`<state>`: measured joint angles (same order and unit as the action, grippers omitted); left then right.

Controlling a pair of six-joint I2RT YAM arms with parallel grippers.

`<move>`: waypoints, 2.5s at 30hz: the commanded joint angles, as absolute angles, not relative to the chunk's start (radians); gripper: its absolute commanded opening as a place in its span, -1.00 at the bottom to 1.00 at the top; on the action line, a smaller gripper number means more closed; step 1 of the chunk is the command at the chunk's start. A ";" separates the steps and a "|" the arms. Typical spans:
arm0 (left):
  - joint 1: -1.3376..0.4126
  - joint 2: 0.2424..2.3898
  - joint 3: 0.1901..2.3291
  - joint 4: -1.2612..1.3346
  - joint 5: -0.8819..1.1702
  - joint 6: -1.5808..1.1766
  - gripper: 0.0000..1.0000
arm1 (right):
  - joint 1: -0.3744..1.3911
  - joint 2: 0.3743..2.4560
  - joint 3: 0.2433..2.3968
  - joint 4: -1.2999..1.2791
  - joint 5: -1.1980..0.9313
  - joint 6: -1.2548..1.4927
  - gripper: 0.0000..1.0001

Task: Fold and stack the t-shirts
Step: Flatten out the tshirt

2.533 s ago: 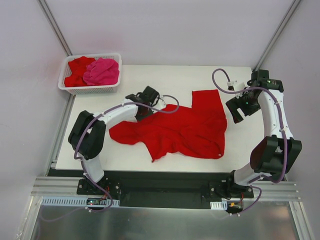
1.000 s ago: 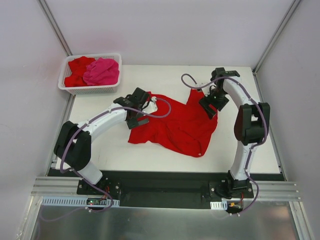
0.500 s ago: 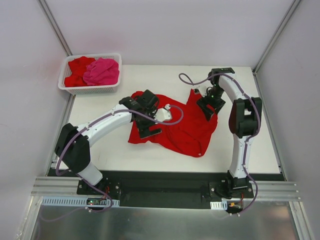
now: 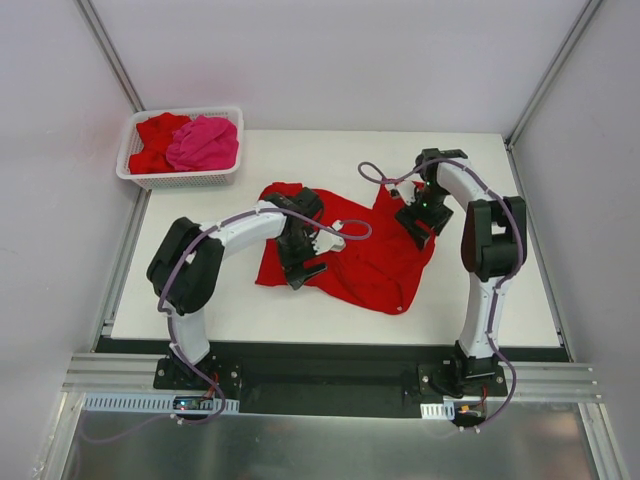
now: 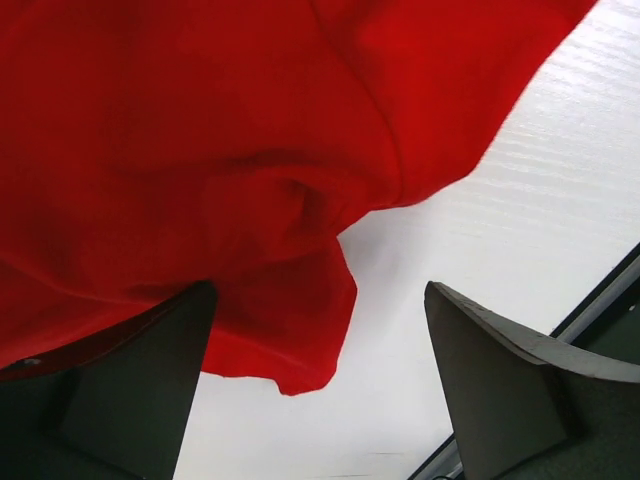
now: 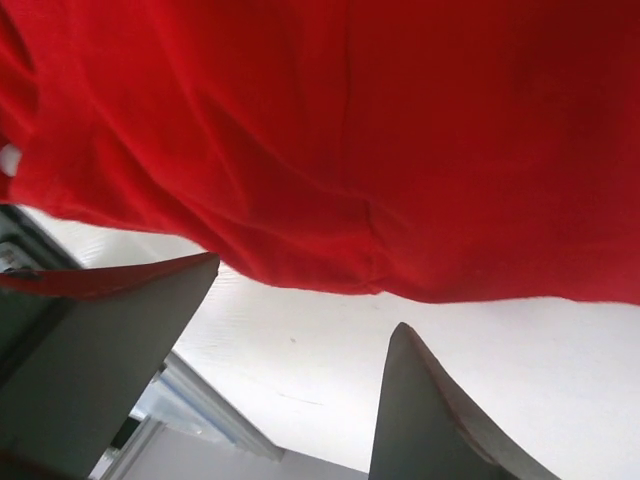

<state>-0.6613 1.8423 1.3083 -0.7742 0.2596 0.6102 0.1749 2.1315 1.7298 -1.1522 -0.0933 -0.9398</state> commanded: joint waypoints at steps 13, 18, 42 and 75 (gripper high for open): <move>-0.630 1.789 1.227 -0.796 0.301 0.535 -0.81 | 0.230 1.996 1.574 -0.940 -0.121 -1.049 0.26; -0.630 1.730 1.194 -0.821 0.301 0.514 -0.92 | 0.238 2.032 1.597 -1.002 -0.141 -1.091 -0.12; -0.630 1.497 1.002 -0.930 0.302 0.508 -1.00 | 0.239 2.079 1.658 -0.793 0.147 -1.057 -0.97; -0.640 1.460 0.954 -0.942 0.319 0.515 -1.00 | 0.278 2.161 1.726 -0.979 -0.045 -0.983 -0.97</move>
